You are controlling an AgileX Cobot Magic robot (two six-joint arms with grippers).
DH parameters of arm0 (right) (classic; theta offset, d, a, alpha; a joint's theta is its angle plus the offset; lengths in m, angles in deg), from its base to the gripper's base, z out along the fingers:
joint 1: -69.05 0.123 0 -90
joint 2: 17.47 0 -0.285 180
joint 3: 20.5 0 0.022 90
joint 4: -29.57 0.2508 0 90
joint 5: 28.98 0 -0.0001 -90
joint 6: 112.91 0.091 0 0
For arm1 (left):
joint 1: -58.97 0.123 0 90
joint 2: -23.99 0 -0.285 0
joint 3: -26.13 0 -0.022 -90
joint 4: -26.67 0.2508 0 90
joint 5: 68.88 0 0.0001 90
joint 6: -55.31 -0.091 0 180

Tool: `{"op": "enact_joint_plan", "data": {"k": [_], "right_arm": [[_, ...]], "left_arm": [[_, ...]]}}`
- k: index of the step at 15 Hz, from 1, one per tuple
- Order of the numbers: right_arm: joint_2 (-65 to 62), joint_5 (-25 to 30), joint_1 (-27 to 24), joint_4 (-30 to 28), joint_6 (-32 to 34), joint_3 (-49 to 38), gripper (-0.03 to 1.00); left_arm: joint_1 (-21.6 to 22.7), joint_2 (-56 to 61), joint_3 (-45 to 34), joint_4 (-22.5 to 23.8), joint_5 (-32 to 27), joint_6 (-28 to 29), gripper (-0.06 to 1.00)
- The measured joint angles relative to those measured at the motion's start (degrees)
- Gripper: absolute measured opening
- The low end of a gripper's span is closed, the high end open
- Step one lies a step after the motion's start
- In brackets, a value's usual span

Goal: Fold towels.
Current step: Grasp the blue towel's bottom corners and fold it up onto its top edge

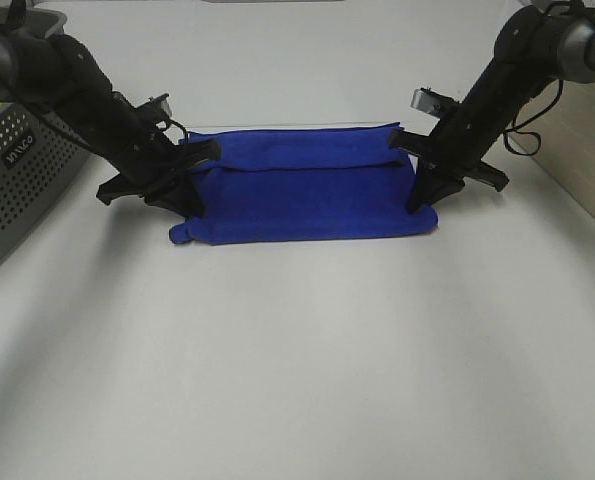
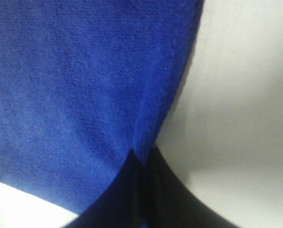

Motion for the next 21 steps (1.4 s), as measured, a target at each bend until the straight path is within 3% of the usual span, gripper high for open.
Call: {"op": "enact_joint_plan", "data": {"k": [3, 7, 10, 14, 21], "right_arm": [[-5.10, -0.17, 0.97, 0.00, 0.52, -8.48, 0.00], [-15.81, -9.63, 4.01, 0.06, 0.46, -31.11, 0.00], [-21.54, -14.21, 7.45, 0.11, -0.11, -42.11, 0.00], [-22.57, -15.76, 8.71, 0.40, -0.17, -42.74, 0.00], [-22.98, -17.82, 8.54, 0.46, 0.57, -30.88, 0.00]], "left_arm": [[-0.69, 3.61, -2.98, 5.16, -4.18, 0.63, 0.01], [-2.75, 10.31, -15.24, 7.62, -4.35, 0.86, 0.01], [-3.04, 15.81, -23.03, 7.96, -4.24, 1.26, 0.01], [-3.04, 19.31, -25.21, 8.14, -4.18, 1.55, 0.01], [1.43, 19.88, -17.93, 9.00, -4.18, 4.47, 0.01]]}}
